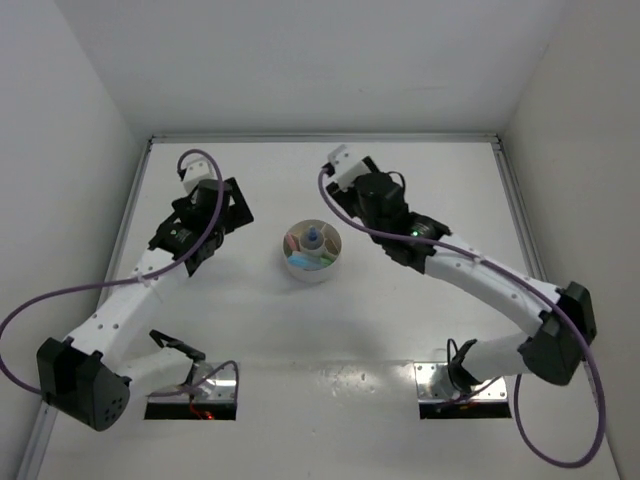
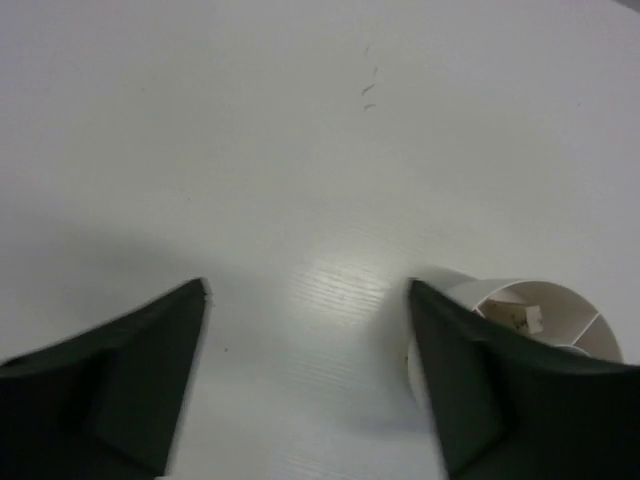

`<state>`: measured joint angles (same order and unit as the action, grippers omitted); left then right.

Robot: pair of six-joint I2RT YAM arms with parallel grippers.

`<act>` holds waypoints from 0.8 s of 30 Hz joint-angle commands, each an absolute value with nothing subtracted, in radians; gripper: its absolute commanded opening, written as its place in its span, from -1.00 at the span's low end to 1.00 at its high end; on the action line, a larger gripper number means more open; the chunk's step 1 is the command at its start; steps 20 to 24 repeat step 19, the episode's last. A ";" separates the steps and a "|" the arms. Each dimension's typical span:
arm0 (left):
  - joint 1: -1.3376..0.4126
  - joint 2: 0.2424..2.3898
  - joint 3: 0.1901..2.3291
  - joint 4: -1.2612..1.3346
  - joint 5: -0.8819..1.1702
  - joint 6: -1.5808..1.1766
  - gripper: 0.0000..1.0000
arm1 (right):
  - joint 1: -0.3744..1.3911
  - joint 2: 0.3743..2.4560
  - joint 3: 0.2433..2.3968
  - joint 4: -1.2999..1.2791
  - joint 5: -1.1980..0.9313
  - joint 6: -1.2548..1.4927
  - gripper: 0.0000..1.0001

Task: Sort the stationery into containers
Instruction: Reset both arms

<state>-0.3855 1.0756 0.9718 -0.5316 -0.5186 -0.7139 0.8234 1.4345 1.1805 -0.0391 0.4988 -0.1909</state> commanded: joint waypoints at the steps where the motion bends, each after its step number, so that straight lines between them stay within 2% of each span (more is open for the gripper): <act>1: -0.373 1.108 1.015 -0.453 -0.454 -0.542 0.99 | 0.781 1.312 1.076 0.002 0.656 -0.284 0.15; 2: -0.373 1.108 1.015 -0.424 -0.445 -0.541 0.99 | 0.769 1.292 1.057 -0.011 0.670 -0.284 0.25; 3: -0.373 1.108 0.990 -0.407 -0.418 -0.531 0.99 | 0.743 1.261 1.020 -0.011 0.696 -0.284 0.44; 5: -0.333 1.079 0.980 -0.379 -0.371 -0.531 0.99 | 0.717 1.232 0.983 -0.011 0.709 -0.284 0.57; 6: -0.318 1.069 0.954 -0.379 -0.339 -0.531 0.99 | 0.707 1.200 0.941 -0.011 0.725 -0.296 0.88; 13: -0.298 1.034 0.917 -0.357 -0.328 -0.522 0.99 | 0.621 1.036 0.820 0.015 0.759 -0.244 0.91; 16: -0.298 1.025 0.908 -0.348 -0.337 -0.522 0.99 | 0.594 0.982 0.769 0.026 0.741 -0.213 1.00; 19: -0.298 1.025 0.908 -0.348 -0.337 -0.512 0.99 | 0.575 0.982 0.759 -0.020 0.718 -0.111 1.00; 24: -0.298 1.025 0.908 -0.348 -0.337 -0.512 0.99 | 0.575 0.982 0.759 -0.020 0.718 -0.111 1.00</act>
